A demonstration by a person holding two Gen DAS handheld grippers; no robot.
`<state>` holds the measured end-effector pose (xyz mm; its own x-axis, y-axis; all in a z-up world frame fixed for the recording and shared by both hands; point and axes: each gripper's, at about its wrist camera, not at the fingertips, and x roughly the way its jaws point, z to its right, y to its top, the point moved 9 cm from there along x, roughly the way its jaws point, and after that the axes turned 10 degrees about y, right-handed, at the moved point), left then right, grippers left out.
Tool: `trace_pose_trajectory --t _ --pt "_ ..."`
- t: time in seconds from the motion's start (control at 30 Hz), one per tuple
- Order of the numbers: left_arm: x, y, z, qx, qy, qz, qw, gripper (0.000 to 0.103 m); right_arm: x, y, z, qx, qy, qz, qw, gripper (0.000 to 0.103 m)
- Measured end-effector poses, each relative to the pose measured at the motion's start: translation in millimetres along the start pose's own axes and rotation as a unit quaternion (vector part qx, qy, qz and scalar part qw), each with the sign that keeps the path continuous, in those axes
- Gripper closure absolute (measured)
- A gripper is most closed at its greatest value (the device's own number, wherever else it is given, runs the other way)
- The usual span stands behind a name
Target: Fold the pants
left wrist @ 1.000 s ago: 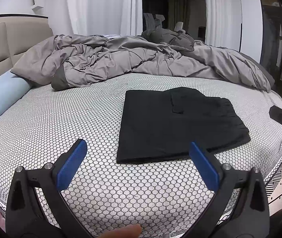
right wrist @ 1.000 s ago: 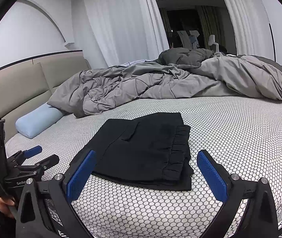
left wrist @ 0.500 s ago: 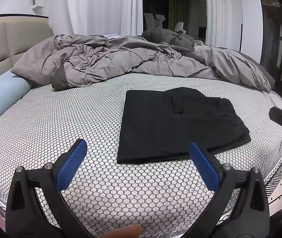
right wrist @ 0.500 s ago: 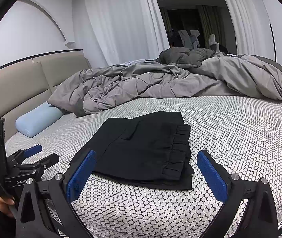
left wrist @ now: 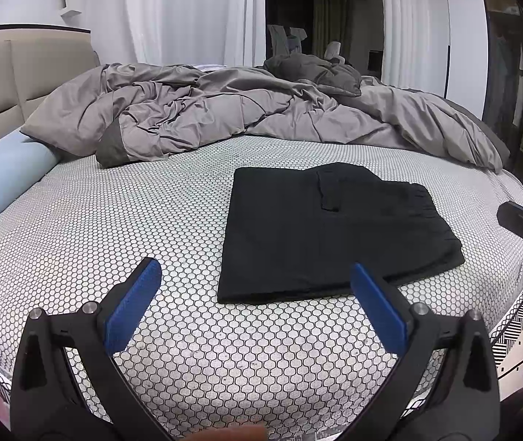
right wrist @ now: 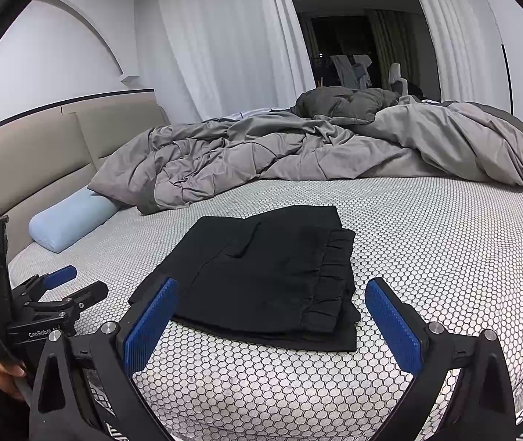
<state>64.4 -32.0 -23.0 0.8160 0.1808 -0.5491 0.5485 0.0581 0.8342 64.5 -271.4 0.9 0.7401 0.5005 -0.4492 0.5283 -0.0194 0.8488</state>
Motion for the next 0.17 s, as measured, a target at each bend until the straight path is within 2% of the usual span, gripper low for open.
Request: trace_pose_trajectory --t 0.17 --pt "-0.6 -0.2 0.6 0.000 -0.003 0.000 1.0000 0.001 1.9 -1.4 0.0 -0.003 0.001 -0.006 1.000 0.000"
